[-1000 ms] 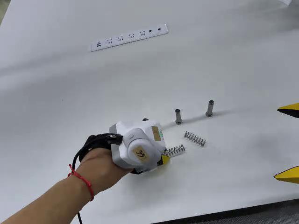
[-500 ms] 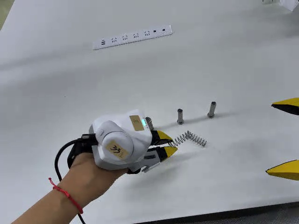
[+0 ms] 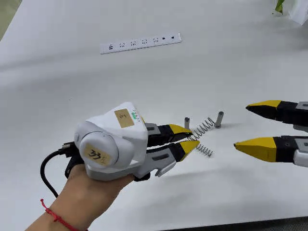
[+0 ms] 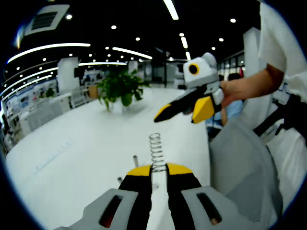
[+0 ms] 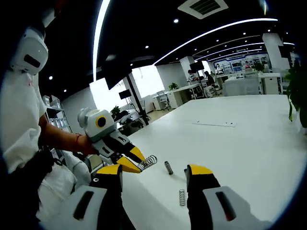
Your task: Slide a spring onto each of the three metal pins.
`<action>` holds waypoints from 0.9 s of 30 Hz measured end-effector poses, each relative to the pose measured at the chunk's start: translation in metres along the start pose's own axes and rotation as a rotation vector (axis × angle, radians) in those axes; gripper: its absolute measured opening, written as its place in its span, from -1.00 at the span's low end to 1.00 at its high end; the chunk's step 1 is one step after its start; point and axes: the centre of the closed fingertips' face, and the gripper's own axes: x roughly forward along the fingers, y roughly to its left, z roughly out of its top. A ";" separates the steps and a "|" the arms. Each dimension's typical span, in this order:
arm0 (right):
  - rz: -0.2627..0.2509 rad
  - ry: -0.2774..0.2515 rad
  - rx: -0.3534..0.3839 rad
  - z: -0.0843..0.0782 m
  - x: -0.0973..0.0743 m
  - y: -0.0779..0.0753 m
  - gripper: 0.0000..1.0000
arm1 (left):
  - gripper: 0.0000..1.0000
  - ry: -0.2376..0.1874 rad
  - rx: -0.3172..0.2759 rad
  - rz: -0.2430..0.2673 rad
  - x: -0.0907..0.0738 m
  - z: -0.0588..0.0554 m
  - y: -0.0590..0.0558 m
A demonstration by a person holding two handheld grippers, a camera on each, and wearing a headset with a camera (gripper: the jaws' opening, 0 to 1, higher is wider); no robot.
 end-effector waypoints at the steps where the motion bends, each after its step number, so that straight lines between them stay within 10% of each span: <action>1: -0.002 -0.019 0.037 0.003 0.002 0.000 0.03 | -0.79 -0.012 -0.004 0.001 0.000 0.003 0.000; 12: 0.030 -0.132 0.218 0.016 0.014 0.007 -0.44 | -0.79 -0.106 -0.050 0.007 -0.001 0.029 -0.006; 27: 0.040 -0.144 0.205 0.019 0.013 0.012 -0.75 | -0.79 -0.119 -0.049 -0.022 0.003 0.035 -0.013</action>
